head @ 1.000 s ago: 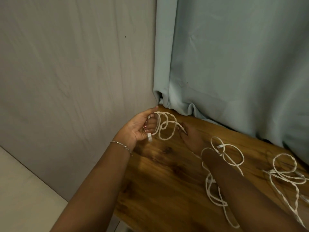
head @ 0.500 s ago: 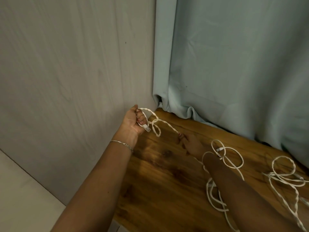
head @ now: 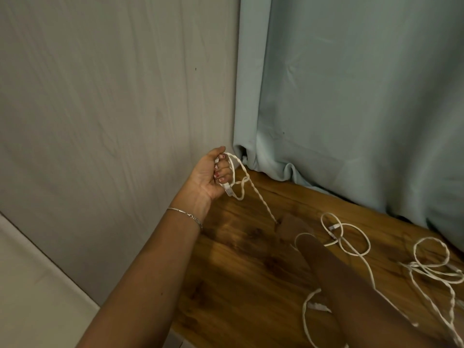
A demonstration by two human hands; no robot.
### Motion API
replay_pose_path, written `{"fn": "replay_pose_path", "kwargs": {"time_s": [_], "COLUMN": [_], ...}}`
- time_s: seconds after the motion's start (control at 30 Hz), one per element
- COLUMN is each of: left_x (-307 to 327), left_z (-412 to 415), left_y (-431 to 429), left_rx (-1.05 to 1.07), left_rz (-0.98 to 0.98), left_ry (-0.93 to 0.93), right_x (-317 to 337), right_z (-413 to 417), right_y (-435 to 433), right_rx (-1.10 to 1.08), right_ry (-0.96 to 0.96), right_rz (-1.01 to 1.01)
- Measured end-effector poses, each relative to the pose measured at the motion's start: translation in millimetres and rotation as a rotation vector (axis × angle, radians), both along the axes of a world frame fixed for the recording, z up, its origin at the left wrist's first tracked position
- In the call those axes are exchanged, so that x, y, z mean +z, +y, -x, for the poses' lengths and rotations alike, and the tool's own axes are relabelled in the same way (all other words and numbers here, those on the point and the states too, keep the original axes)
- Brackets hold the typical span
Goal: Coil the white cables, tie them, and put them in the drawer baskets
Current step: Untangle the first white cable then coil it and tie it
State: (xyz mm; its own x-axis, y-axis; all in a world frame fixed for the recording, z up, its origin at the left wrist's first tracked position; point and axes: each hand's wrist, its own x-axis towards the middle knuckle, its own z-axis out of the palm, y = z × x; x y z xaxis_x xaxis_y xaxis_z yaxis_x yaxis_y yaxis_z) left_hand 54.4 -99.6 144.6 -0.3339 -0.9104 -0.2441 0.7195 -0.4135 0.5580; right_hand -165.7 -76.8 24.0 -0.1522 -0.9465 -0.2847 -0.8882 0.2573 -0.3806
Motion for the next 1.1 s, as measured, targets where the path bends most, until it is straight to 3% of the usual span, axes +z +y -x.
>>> {"fn": "replay_pose_path", "kwargs": {"time_s": [0.4,0.63,0.8,1.1], "left_x": [-21.6,-32.0,-34.0,-32.4], "left_z": [8.1,12.8,14.1,16.3], "left_y": [1.5,-0.9,-2.4,-2.1], "left_rx": [-0.121,-0.168,-0.218,-0.233], "left_rz": [-0.104,-0.153,-0.149,-0.135], "left_ry": [-0.081,-0.07,-0.072,-0.084], "right_x": [9.6,34.7,65.8,82.4], "right_z": [-30.8,-56.0,-68.6,-60.3], "right_y": [-1.5,21.6,36.2,43.9], "right_rx": [0.199,0.07,-0.124,-0.321], "right_ry": [0.043,-0.579,-1.042,-1.253], "right_rz": [0.121,0.696,0.494,0.269]}}
